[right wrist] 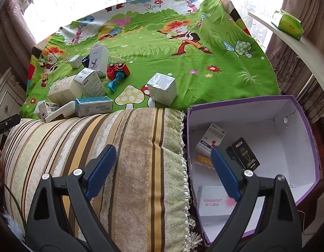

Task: Organize rigid objects
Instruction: 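Withdraw both grippers from purple box back over the bed, then grasp small white cube box with right gripper while left grasps made-in-china box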

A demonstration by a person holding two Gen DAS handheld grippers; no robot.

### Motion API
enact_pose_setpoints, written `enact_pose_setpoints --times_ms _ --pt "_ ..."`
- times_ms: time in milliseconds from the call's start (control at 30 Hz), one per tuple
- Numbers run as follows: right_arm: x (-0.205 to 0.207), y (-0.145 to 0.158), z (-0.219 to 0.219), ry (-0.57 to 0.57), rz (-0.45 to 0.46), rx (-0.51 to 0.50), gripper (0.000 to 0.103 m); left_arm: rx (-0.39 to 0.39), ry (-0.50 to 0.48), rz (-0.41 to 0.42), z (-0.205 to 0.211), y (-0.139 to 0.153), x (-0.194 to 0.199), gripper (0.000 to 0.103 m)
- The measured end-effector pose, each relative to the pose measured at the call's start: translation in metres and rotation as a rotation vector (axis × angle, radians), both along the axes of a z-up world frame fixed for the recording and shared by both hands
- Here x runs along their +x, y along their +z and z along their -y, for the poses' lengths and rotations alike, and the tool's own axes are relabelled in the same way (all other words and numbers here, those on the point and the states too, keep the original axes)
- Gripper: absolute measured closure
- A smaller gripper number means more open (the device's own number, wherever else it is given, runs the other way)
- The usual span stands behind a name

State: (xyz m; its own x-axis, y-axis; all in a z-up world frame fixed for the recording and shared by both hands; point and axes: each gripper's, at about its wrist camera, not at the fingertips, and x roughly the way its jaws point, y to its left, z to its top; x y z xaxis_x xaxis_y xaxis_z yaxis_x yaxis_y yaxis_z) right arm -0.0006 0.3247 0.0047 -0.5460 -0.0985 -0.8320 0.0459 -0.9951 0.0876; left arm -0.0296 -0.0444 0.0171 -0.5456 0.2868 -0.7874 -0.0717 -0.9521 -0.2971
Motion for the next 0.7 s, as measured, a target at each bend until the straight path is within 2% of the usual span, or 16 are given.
enact_pose_setpoints --times_ms 233,700 --pt "-0.011 -0.004 0.005 0.011 0.011 0.005 0.010 -0.063 0.044 0.061 0.005 -0.011 -0.015 0.030" --pt "-0.042 -0.010 0.016 -0.018 0.028 0.063 0.010 -0.153 0.073 0.144 0.005 -0.030 -0.055 0.031"
